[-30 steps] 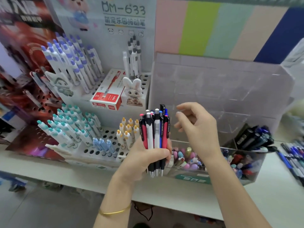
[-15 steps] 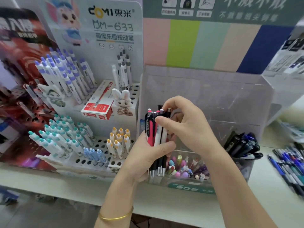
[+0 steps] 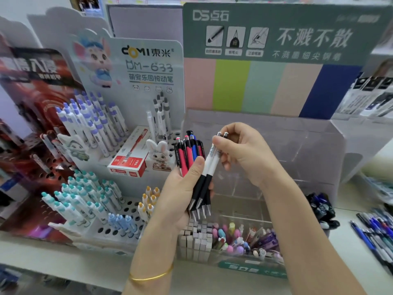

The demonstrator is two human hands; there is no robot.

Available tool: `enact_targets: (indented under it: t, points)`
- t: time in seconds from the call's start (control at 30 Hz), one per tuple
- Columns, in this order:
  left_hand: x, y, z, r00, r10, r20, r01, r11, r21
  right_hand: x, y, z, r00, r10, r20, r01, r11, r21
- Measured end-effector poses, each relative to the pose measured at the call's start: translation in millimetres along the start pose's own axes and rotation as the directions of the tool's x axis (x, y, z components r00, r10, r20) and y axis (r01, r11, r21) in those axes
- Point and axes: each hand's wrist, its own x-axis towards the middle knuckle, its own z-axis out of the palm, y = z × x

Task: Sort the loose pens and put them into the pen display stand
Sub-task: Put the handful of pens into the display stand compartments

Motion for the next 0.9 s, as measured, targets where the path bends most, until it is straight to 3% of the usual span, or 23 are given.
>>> enact_targets:
  t: [0.17,0.33,0.43,0.5,0.6,0.73,0.83,0.9]
  points:
    - [10.9,15.0,-4.7,0.999,0.0,-0.035,-0.001,0.999,-0.045,37.6,-25.0,-14.8,0.965,-0.126,-0.228,0.153,0.983,0.104]
    - [17.9,23.9,-1.5,1.0,0.015,-0.001,-0.015,0.999,-0.039,69.4,-47.9,-10.7,0.818,-0.404,-0.41,0.406,0.91,-0.084]
    - [17.1,26.8,2.5,0.999,0.014,0.033,-0.014,1.0,0.016,83.7,-49.0,-1.8,0.749,-0.568,-0.342,0.485,0.821,-0.302]
    - [15.0,28.0,3.6,0.998,0.016,0.06,-0.019,0.998,0.056,89.1,-44.9,5.0,0.795,-0.578,-0.18,0.449,0.763,-0.465]
    - [13.2,25.3,2.0,0.995,0.039,0.09,-0.049,0.993,0.11,91.8,-31.6,14.9,0.899,-0.438,0.025,0.363,0.711,-0.602]
    - [10.3,23.5,0.2,0.988,0.096,0.117,-0.116,0.978,0.172,91.1,-21.7,18.0,0.954,-0.282,0.105,0.284,0.726,-0.626]
    - [5.5,27.4,4.3,0.981,0.164,0.103,-0.186,0.946,0.267,76.2,-28.0,10.3,0.925,-0.374,0.065,0.327,0.701,-0.634]
    - [4.7,28.7,7.8,0.966,0.246,0.079,-0.257,0.889,0.38,60.2,-40.7,2.4,0.901,-0.434,-0.012,0.363,0.769,-0.525]
